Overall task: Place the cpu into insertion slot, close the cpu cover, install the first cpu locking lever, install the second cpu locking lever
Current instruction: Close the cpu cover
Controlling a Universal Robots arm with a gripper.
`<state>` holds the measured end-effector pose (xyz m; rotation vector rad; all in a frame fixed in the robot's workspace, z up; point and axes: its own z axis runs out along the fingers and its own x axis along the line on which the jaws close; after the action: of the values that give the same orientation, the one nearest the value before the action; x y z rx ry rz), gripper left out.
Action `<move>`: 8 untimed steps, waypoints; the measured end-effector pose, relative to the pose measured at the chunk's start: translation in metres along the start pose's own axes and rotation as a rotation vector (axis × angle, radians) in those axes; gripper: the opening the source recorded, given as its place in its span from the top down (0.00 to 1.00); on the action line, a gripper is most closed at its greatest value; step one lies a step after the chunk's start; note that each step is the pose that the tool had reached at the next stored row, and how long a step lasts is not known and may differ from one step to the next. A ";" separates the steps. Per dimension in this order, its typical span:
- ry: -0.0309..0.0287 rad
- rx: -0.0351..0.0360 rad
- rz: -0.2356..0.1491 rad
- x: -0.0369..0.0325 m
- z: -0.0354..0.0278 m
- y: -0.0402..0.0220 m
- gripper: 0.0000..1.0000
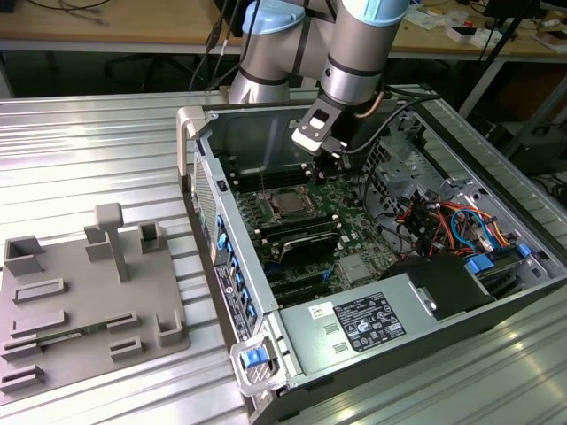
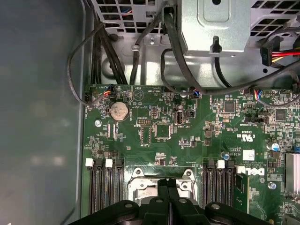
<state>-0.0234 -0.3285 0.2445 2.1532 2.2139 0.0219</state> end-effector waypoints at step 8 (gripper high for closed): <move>0.0000 0.0000 0.000 0.0001 -0.0002 -0.0041 0.89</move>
<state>-0.0275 -0.3285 0.2445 2.1534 2.2137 0.0218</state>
